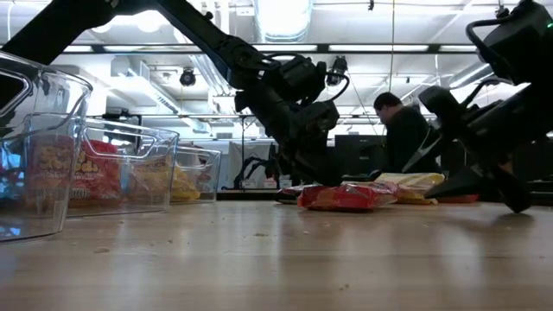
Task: Sort Maruchan noodles
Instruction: Put the orange noodles pack into the middle transparent bin
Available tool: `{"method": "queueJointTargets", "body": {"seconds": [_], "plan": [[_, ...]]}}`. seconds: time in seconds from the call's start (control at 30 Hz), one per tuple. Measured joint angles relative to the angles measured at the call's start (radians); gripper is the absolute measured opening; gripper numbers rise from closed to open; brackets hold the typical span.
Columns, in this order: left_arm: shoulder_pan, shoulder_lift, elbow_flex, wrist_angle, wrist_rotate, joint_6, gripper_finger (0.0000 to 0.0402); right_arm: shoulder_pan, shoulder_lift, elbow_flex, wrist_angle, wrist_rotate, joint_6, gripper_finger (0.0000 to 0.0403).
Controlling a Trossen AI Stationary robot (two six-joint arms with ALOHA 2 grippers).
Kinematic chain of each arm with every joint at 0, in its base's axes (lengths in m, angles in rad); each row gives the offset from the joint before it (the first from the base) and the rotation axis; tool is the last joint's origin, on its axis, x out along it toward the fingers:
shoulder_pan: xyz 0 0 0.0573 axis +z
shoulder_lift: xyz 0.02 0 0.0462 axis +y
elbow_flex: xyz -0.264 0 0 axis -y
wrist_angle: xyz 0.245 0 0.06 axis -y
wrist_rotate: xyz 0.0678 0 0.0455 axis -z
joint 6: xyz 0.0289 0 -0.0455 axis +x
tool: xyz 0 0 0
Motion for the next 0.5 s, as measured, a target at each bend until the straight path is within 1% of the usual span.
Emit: {"method": "queueJointTargets", "body": {"seconds": [0.13,0.27,0.33,0.5], "plan": [[0.001,-0.001,-0.007,0.010,0.004,-0.021,0.0080,-0.027,0.000,-0.001,0.004,0.001,-0.016,0.0219],[-0.004,-0.001,-0.019,0.035,0.050,-0.057,0.0076,-0.058,0.001,0.004,-0.006,0.007,-0.061,0.0219],[-0.010,-0.001,-0.023,0.043,0.051,-0.073,0.0076,-0.072,0.010,0.016,-0.008,0.006,-0.091,0.0219],[-0.032,-0.001,-0.028,0.050,0.065,-0.100,0.0076,-0.113,0.065,0.058,-0.044,-0.068,-0.143,0.0219]]}}
